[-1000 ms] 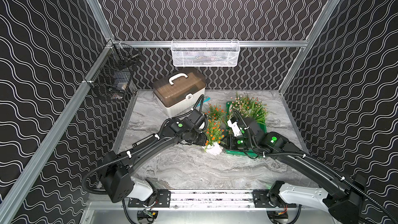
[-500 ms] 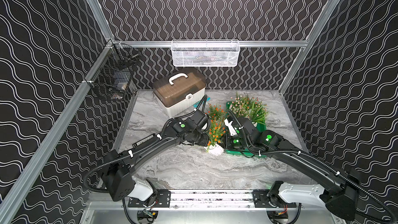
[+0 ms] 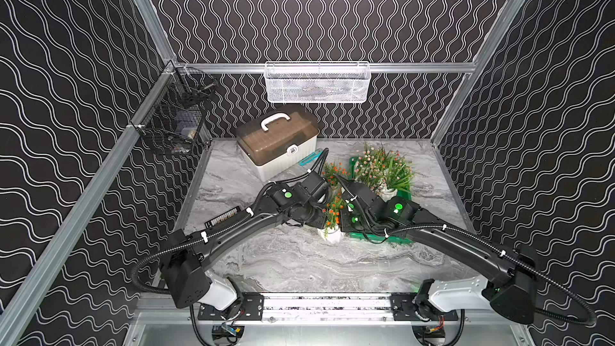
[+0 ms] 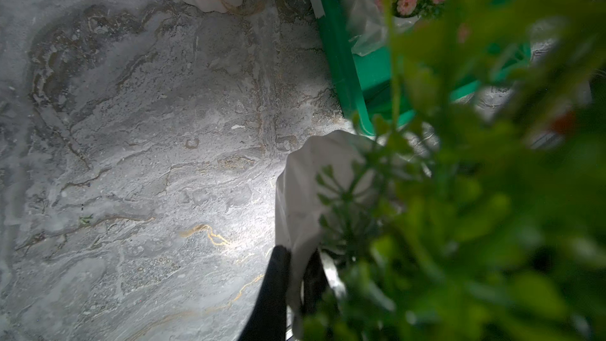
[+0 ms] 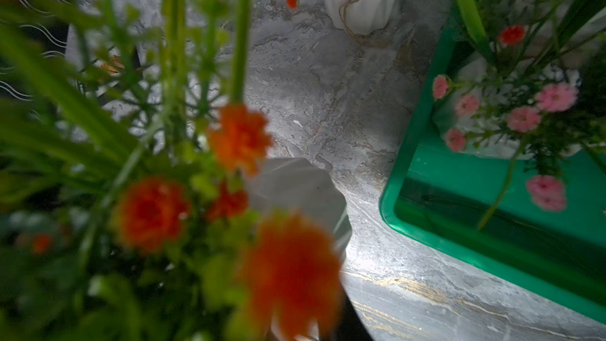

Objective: Put the potted gypsophila into the storage box
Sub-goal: Place the baby's breath potted plant at the storage box.

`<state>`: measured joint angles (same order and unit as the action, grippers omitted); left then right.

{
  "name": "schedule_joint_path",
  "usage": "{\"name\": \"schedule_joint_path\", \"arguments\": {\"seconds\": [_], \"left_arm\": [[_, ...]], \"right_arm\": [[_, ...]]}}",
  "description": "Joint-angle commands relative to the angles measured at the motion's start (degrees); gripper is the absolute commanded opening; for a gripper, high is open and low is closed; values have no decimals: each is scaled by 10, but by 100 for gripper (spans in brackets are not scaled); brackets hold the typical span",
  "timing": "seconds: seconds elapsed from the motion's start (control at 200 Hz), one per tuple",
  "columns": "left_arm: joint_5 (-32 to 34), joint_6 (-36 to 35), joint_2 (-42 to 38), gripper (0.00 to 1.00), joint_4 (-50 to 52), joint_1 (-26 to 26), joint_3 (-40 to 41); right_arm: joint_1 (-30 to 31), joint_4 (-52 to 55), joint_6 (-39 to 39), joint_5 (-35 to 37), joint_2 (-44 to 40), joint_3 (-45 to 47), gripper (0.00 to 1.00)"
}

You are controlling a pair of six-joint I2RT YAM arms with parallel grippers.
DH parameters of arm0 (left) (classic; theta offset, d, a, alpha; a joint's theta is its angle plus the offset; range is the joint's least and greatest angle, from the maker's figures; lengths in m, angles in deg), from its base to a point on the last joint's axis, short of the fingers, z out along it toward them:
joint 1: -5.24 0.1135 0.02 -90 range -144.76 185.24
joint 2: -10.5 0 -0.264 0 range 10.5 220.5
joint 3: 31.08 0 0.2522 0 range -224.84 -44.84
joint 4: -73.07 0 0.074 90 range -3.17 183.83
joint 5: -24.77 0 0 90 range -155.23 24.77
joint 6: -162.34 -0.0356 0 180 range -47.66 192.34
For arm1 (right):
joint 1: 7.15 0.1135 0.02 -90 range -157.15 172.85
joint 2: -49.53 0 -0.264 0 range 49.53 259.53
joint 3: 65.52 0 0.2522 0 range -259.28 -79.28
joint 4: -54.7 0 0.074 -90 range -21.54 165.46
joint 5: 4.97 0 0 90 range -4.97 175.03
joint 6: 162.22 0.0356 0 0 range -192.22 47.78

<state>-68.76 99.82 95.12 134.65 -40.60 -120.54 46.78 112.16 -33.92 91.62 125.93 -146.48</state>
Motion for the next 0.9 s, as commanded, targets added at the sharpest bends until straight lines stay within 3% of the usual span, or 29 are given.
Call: {"name": "schedule_joint_path", "arguments": {"seconds": [0.0, 0.305, 0.435, 0.555, 0.731, 0.896], "left_arm": [[-29, 10, -2, 0, -54, -5, -7], [-19, 7, 0, 0, -47, -5, -11], [-14, 7, 0, 0, -49, -5, -3], [-8, 6, -6, 11, -44, -5, 1], [21, 2, -25, 39, -24, -4, 0], [34, -5, -50, 51, -9, -2, 5]], "right_arm": [[1, 8, -1, 17, 1, -2, 21], [2, 14, -2, 35, -6, -2, 0], [2, 1, -2, 38, -12, 5, 0], [1, -2, -1, 43, -16, 6, 0], [-1, -12, 4, 49, -21, 15, 0], [-7, -23, 7, 49, -22, 20, 0]]}}
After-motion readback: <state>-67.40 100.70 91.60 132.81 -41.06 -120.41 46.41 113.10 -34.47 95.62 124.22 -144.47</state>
